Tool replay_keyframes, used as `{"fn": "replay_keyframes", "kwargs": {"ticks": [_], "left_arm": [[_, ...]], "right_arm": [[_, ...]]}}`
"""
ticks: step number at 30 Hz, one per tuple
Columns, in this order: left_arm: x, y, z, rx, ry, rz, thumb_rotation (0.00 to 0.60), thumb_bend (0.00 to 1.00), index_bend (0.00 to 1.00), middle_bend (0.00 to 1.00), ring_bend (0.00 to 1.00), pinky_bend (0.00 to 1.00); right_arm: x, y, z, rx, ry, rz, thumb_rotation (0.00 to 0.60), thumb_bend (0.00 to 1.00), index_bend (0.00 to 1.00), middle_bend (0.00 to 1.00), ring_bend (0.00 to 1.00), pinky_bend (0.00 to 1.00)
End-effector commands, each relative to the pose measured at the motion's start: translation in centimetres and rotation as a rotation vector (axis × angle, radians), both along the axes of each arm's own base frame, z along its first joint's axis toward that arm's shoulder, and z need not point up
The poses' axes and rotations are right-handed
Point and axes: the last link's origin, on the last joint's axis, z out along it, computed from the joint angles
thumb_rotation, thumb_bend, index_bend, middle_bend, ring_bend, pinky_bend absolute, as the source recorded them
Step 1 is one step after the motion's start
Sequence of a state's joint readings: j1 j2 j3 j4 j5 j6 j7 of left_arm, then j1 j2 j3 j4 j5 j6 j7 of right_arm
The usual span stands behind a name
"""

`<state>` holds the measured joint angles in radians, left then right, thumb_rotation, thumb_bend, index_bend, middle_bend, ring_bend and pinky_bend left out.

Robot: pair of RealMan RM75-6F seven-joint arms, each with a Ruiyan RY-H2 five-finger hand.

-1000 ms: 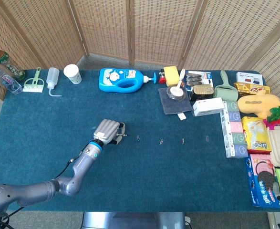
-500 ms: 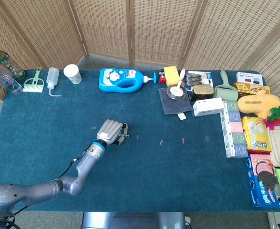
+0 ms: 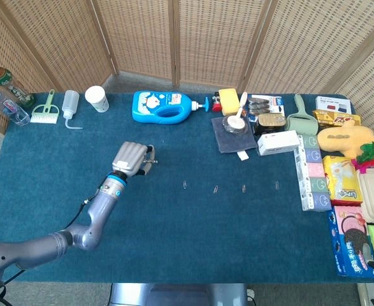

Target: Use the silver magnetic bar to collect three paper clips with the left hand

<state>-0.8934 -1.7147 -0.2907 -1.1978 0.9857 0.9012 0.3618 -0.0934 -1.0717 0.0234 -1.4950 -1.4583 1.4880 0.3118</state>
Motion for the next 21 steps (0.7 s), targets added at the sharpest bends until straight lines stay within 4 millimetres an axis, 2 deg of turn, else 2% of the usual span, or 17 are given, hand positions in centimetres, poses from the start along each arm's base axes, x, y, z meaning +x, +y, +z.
{"fn": "replay_keyframes", "kwargs": {"ticks": [1,5,11,14,17,20,21], "left_arm": [[-0.8,0.9,0.8,0.031,0.022,0.02,0.6,0.39,0.59,1.0,1.0,1.0],[-2.0,1.9,1.3,0.055,0.04,0.062,0.6,0.39,0.59,1.0,1.0,1.0],[-2.6,2.7,1.0,0.061,0.055,0.08,0.6,0.39,0.59,1.0,1.0,1.0],[-2.7,2.9,0.8,0.046,0.062,0.079,0.6,0.38,0.53,1.0,1.0,1.0],[-2.8,3.0,0.6,0.023,0.072,0.076,0.6,0.38,0.41,0.88,0.9,1.0],[-3.0,2.8,0.7,0.002,0.073,0.078,0.6,0.37,0.3,0.66,0.7,0.98],[-3.1,2.6,0.8,-0.01,0.074,0.076,0.6,0.37,0.26,0.58,0.62,0.94]], "right_arm": [[0.1,-0.2,-0.2,0.006,-0.002,0.004,0.528,0.51,0.0,0.0,0.0,0.0],[0.4,-0.6,-0.3,0.01,0.002,0.009,0.53,0.51,0.0,0.0,0.0,0.0],[0.5,-0.8,-0.4,0.012,0.004,0.001,0.53,0.51,0.0,0.0,0.0,0.0],[0.5,-0.8,-0.4,0.009,0.005,-0.003,0.529,0.51,0.0,0.0,0.0,0.0],[0.5,-0.9,-0.4,0.01,0.005,-0.005,0.529,0.51,0.0,0.0,0.0,0.0],[0.5,-1.0,-0.4,0.01,0.006,-0.004,0.529,0.51,0.0,0.0,0.0,0.0],[0.5,-1.1,-0.4,0.011,0.007,-0.003,0.53,0.51,0.0,0.0,0.0,0.0]]}}
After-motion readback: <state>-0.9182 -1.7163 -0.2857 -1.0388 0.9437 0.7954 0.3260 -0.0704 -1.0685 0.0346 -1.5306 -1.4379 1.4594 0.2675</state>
